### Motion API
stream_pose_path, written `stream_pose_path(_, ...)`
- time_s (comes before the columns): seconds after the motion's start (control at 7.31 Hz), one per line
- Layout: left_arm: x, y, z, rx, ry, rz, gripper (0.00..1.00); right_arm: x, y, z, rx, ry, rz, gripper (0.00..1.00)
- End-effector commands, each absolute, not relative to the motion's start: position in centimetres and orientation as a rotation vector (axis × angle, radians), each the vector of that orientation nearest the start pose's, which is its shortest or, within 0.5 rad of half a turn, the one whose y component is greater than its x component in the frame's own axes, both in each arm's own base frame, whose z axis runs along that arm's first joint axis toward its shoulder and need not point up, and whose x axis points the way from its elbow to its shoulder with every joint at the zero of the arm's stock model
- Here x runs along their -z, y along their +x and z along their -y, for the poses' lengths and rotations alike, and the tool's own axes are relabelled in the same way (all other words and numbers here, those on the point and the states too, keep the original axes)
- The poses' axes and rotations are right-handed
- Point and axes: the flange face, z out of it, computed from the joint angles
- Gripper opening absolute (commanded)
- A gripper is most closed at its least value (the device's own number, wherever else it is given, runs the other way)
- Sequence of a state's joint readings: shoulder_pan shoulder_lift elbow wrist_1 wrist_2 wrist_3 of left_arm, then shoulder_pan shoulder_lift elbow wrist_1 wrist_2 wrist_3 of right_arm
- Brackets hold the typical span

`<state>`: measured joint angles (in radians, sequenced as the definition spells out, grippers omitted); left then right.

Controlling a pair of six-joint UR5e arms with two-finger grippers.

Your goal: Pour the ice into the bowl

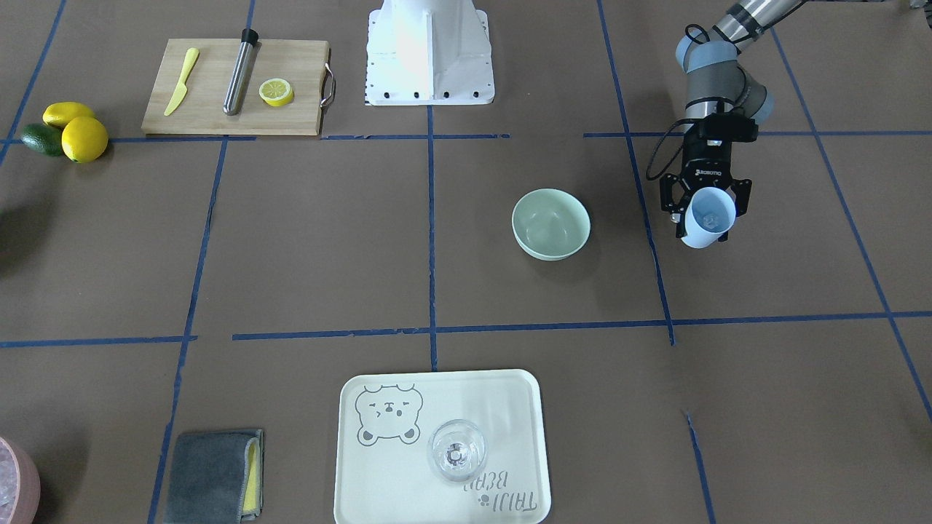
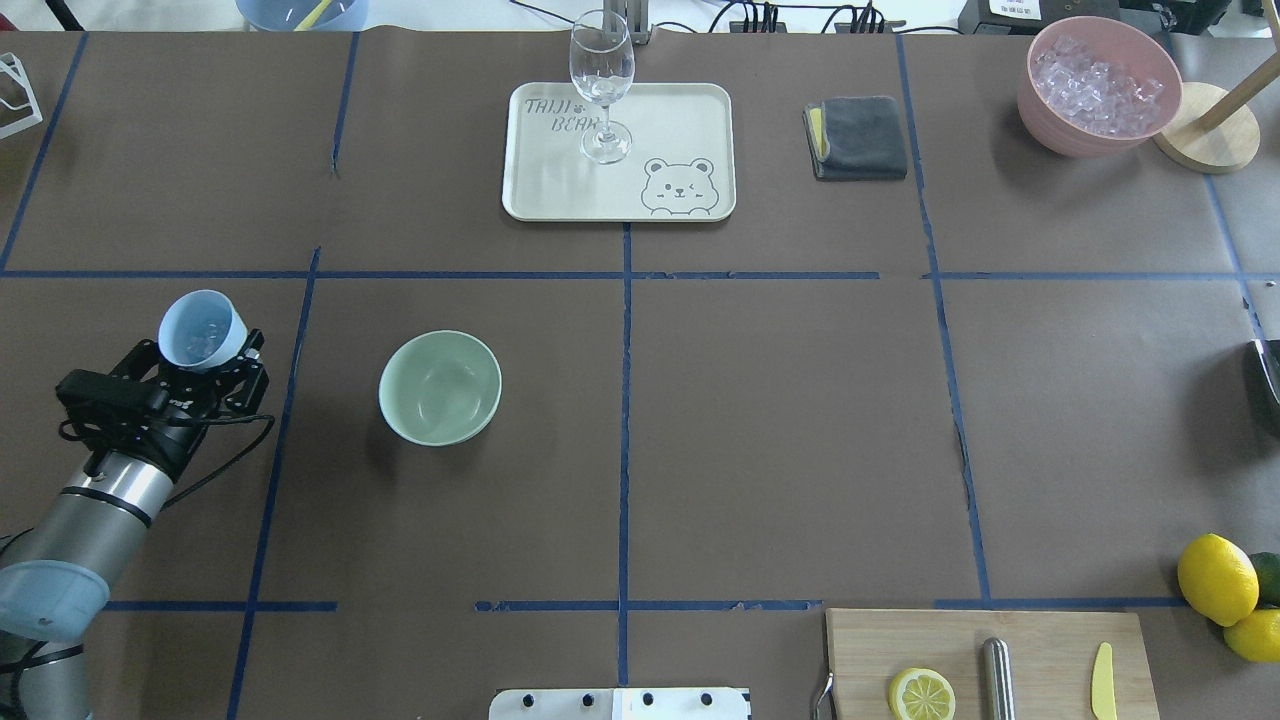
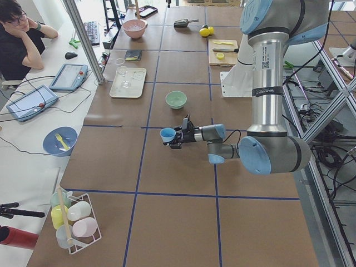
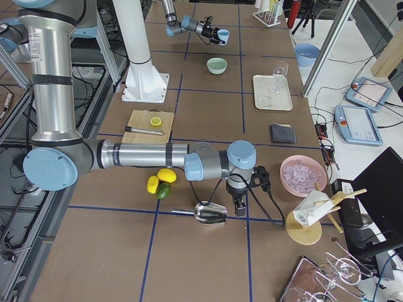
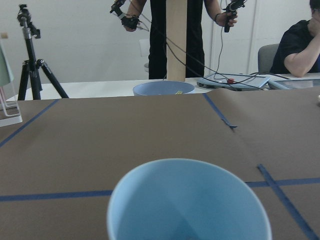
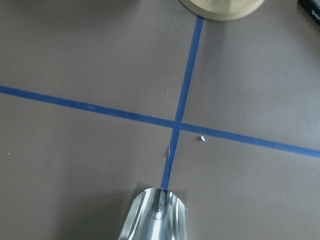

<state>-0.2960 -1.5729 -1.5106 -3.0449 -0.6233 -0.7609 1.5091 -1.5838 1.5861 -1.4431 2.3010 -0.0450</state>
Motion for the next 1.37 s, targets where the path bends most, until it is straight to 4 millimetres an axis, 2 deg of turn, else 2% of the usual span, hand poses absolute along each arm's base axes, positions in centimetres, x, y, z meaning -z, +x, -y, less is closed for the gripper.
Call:
stream_pose_path(0.0,-47.7,41.0,34.8,0.085,1.427,-0.567,0.0,-66.5,4.6,47.3,0.114,0.087,0.735,1.0)
stream_pose_path(0.14,-47.8,41.0,34.8,0.0,1.459,-0.456,0.0,-66.6,4.6,47.3,0.112,0.085,0.735,1.0)
stream_pose_path(0.55,-45.1,42.5,35.0,-0.232,1.559,-0.081,0.0,-66.9,4.8,47.2,0.104,0.079,0.733,1.0)
stream_pose_path(0.82,-44.6,44.9,34.2,-0.401,1.569,0.046,0.0,-67.1,4.9,47.1,0.098,0.076,0.732,1.0)
stream_pose_path(1.23,-43.1,46.5,33.1,-0.59,1.587,0.198,0.0,-67.1,5.1,47.1,0.095,0.077,0.73,1.0)
